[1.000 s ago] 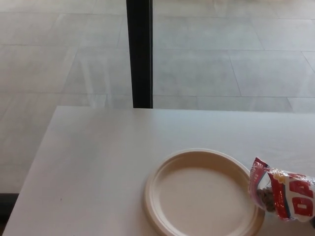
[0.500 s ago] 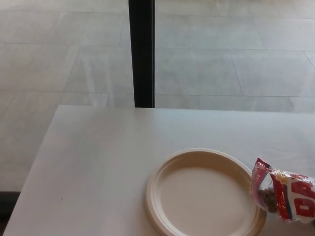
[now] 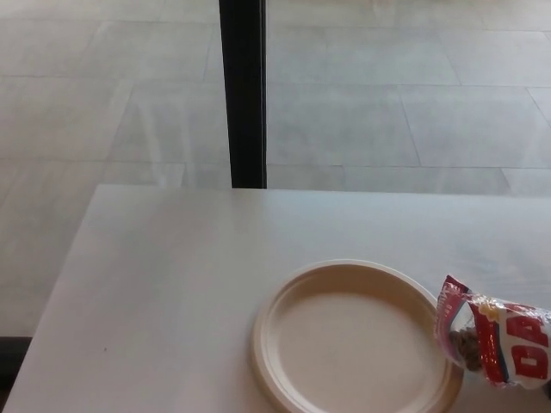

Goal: The robot uses its right hand to pick up a bag of sunflower seeds kept in the middle of the desk and tilts it over a plate kept next to it to pour out a few seeds and then puts the bag of seeds back on the desk

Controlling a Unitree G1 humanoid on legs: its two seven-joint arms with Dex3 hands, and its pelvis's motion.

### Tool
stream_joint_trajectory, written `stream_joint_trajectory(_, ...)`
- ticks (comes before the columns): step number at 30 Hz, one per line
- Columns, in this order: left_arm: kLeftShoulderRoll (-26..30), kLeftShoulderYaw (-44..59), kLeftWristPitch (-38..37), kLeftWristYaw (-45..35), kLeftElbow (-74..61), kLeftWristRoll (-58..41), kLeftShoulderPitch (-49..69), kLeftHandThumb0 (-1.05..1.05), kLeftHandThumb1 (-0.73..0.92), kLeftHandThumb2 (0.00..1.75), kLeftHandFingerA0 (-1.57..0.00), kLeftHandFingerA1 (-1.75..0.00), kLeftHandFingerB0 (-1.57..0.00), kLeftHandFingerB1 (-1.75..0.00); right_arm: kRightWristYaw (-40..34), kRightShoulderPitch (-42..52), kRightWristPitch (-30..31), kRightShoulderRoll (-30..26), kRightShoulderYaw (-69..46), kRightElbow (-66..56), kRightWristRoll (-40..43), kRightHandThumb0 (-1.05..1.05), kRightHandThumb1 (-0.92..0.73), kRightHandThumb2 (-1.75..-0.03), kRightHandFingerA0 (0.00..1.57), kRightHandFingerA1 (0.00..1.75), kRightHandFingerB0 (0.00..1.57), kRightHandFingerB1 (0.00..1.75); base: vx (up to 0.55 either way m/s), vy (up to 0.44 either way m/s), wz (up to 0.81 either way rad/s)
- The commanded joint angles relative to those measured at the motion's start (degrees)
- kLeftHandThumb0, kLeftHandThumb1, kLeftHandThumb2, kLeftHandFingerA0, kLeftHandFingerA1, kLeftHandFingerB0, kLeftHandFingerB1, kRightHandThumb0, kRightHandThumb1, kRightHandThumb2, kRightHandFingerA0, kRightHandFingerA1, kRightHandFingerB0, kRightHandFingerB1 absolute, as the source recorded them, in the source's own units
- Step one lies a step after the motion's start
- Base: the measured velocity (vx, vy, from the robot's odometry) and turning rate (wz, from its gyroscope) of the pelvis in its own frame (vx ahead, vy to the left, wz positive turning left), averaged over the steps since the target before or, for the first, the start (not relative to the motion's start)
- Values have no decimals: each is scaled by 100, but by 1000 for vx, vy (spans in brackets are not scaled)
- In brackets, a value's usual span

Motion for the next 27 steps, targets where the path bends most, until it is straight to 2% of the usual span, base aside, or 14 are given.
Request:
stream_joint_trajectory(1,73,17,-281,-159,2,-118,43,-68,48,89,-41,-61,-34,-48,238,-186,304,-371,507,211,-1060,-42,-50,-59,0,17,5,26,0,0,0)
stream_joint_trajectory(3,70,3,-275,-166,5,-105,44,-68,48,89,-40,-61,-34,-48,208,-214,301,-415,600,204,-1189,-43,-44,-74,0,20,5,34,0,0,0)
stream_joint_trajectory(4,60,43,-275,-226,9,-152,50,-66,62,59,-44,-56,-40,-35,126,-272,174,-419,656,297,-1280,-40,-53,-57,0,27,11,27,0,0,0)
stream_joint_trajectory(5,59,48,-275,-234,9,-157,50,-66,62,59,-44,-56,-40,-35,108,-283,161,-425,672,313,-1293,-40,-53,-57,0,27,11,27,0,0,0)
stream_joint_trajectory(6,63,54,-216,-191,28,-159,23,-69,48,89,-41,-62,-34,-48,89,-364,161,-461,742,309,-1410,-37,-54,-57,0,25,11,28,0,0,0)
stream_joint_trajectory(7,62,46,-228,-188,31,-148,26,-69,48,89,-40,-62,-34,-48,79,-432,101,-461,770,366,-1424,-35,-55,-57,0,25,12,29,0,0,0)
stream_joint_trajectory(8,62,45,-231,-189,32,-146,27,-69,48,89,-40,-62,-34,-48,74,-443,91,-461,776,379,-1429,-35,-55,-57,0,25,12,29,0,0,0)
stream_joint_trajectory(9,68,29,-241,-215,25,-133,39,-68,63,60,-43,-57,-41,-35,67,-520,86,-465,808,402,-1469,-35,-56,-57,0,26,12,29,0,0,0)
stream_joint_trajectory(16,83,-91,-339,-187,18,-41,76,-69,66,61,-43,-56,-41,-36,165,-777,127,-569,1116,619,-1817,-36,-52,-56,0,27,11,29,0,0,0)
stream_joint_trajectory(17,83,-73,-321,-198,25,-77,69,-68,66,60,-43,-55,-42,-36,130,-773,76,-576,1159,648,-1882,-37,-45,-68,4,20,9,35,0,0,0)
stream_joint_trajectory(24,112,-138,-241,-177,63,-53,63,-68,68,61,-44,-55,-41,-35,79,-865,48,-493,1403,897,-2092,-33,-51,-55,0,25,10,30,0,0,0)
stream_joint_trajectory(25,125,-182,-253,-142,72,-3,67,-68,68,61,-46,-54,-41,-35,96,-880,49,-459,1400,909,-2060,-34,-51,-56,0,26,10,29,0,0,0)
stream_joint_trajectory(26,126,-182,-252,-136,78,-7,66,-67,53,93,-41,-61,-34,-50,90,-892,37,-442,1403,913,-2063,-36,-52,-56,0,26,10,29,0,0,0)
stream_joint_trajectory(27,124,-165,-238,-149,82,-39,64,-67,53,93,-41,-61,-34,-50,76,-902,19,-428,1406,916,-2075,-36,-52,-56,0,26,10,29,0,0,0)
